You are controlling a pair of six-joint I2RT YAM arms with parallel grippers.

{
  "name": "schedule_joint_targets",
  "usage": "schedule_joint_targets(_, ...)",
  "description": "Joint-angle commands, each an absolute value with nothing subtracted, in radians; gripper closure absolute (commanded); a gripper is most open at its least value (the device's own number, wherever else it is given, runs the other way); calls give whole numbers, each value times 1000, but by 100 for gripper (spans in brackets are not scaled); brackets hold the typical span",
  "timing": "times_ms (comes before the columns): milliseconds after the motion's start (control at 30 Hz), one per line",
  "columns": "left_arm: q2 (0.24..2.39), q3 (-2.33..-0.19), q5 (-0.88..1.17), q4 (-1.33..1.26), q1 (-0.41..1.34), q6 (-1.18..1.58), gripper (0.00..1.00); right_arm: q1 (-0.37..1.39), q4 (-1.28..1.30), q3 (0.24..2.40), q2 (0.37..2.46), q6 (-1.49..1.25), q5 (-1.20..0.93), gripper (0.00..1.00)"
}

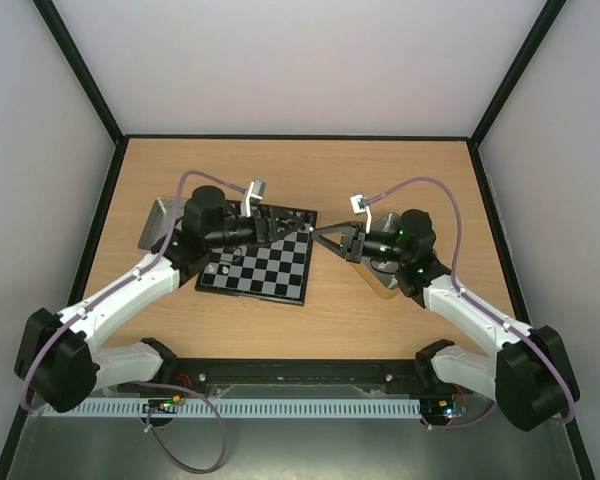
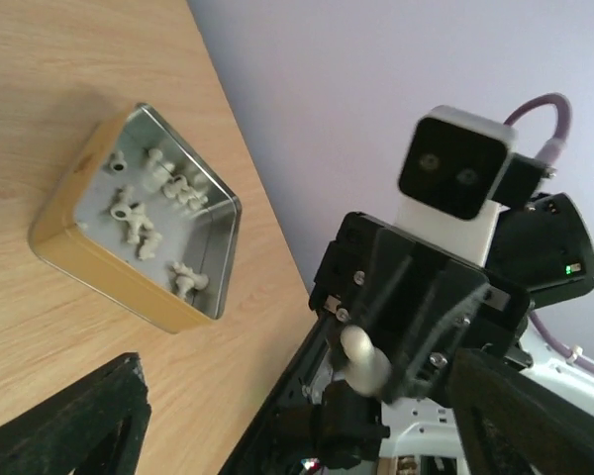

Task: Set up the chess pieces on the board
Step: Place the chess piece on the chessboard.

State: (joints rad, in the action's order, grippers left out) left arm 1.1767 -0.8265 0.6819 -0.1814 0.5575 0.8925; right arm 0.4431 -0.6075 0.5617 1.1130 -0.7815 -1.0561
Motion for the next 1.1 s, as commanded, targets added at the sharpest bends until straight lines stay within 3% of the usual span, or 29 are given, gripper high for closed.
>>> schedule_joint_targets(0, 1222, -885, 745, -229, 591, 1025, 20, 469, -686, 576, 1058, -748, -1164, 92)
schedule_joint_targets(467, 1269, -886, 901, -351, 637, 1105, 62, 498, -556, 602, 1055, -638, -1163, 92)
schedule_joint_targets(633, 1290, -891, 913, -336, 652, 1083, 70, 499, -520, 614, 1070, -588, -1154, 92)
schedule_joint_targets(967, 1297, -891, 933, -349, 653, 1079, 96, 500, -480, 627, 1091, -561, -1101, 93)
schedule_joint_targets(1067, 1290, -887, 930, -344, 653, 1074, 98, 500, -479, 630, 1095, -562, -1085, 91)
